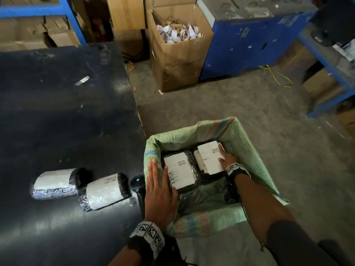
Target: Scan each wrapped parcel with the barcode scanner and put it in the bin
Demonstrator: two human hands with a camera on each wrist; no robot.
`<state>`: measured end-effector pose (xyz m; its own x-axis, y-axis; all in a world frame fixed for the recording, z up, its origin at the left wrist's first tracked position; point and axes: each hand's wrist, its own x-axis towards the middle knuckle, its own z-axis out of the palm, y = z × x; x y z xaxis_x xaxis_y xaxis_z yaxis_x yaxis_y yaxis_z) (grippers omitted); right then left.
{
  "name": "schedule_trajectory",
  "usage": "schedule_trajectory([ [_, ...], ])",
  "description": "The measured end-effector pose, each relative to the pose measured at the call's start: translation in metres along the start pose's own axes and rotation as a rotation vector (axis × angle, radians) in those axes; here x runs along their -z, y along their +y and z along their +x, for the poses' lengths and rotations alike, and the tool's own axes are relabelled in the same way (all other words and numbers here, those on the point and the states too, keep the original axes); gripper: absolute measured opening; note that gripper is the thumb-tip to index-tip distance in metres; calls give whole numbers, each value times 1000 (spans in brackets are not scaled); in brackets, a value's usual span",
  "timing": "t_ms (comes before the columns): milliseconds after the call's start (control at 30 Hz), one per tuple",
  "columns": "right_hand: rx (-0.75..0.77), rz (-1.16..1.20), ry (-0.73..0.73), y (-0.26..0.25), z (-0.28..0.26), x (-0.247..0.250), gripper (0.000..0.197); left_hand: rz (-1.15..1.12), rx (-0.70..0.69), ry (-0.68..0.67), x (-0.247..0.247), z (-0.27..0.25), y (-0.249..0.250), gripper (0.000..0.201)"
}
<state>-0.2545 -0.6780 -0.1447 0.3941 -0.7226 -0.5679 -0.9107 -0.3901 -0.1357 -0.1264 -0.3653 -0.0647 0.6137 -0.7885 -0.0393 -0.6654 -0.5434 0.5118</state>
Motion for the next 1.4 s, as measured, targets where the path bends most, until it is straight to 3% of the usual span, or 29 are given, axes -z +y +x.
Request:
schedule_trajectory([
  [133,-49,24,70,-4,-2,-9,74,-10,-22,13,-1,2,-2,74],
  [300,-93,-11,32,-14,-1,-8,74,-8,-28,-45,0,6,-11,78],
  [400,-111,26,156,-38,-13,18,61,-93,-109,-108,15,8,-20,76],
  [500,57,231,240,-90,-65,59,48,-403,-77,-189,54,7,-42,63],
  [633,330,707,216,-165,-155,74,31,-473,-43,112,115,-1,-93,49],
  [700,415,895,97,-200,-196,58,24,-410,35,215,140,-8,-131,51],
  [800,452,881,-24,-240,-229,11,20,-301,182,249,170,-22,-192,55],
  [900,375,678,-123,-263,-240,-36,46,-181,252,239,189,-32,-239,49],
  [1000,279,601,-112,-274,-249,-66,62,-128,256,189,192,-32,-280,55],
  [1133,169,602,-43,-279,-248,-94,69,-105,242,29,185,-19,-331,67],
  [1267,143,684,135,-279,-232,-119,62,-172,304,-65,175,3,-366,71],
  [1400,123,926,61,-283,-217,-133,50,-362,371,-136,172,18,-384,78],
])
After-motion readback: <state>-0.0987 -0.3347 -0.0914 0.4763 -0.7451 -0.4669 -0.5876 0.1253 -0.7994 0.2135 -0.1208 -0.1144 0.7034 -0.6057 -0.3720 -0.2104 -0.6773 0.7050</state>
